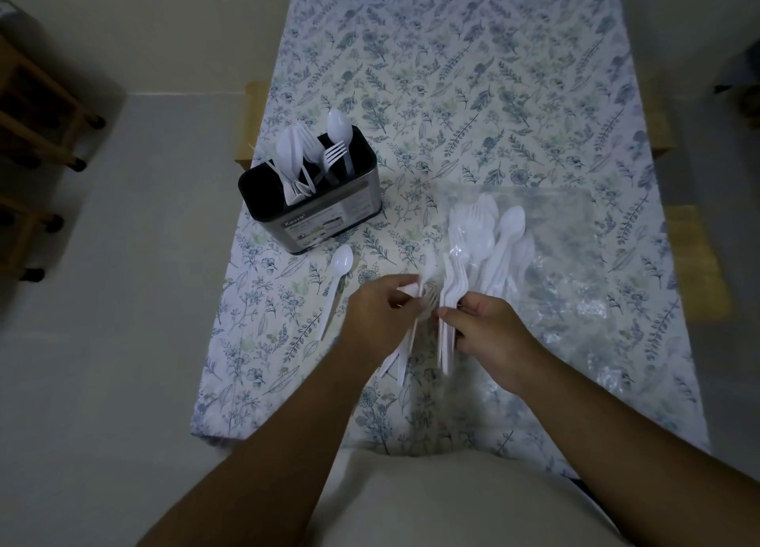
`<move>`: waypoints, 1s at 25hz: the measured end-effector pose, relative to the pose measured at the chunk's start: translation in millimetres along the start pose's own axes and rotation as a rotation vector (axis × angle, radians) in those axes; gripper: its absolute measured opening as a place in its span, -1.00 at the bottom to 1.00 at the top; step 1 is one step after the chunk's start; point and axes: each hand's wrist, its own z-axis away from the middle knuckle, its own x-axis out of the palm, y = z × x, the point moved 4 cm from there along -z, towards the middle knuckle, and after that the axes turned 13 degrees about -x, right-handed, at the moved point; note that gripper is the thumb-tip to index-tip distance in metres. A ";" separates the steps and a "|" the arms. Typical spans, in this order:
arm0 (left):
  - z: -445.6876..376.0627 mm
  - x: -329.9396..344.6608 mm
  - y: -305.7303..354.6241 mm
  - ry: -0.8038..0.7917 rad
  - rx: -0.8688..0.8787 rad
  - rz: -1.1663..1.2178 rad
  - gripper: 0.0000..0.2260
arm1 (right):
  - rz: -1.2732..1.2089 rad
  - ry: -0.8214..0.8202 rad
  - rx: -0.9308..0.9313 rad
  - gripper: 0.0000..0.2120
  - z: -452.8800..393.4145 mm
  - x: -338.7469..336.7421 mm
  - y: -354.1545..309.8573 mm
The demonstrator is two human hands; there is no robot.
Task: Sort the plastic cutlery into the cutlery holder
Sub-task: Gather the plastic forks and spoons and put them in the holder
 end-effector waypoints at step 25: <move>17.8 20.0 -22.6 0.168 0.041 -0.496 -0.79 | 0.127 -0.017 -0.055 -0.76 23.3 5.2 15.1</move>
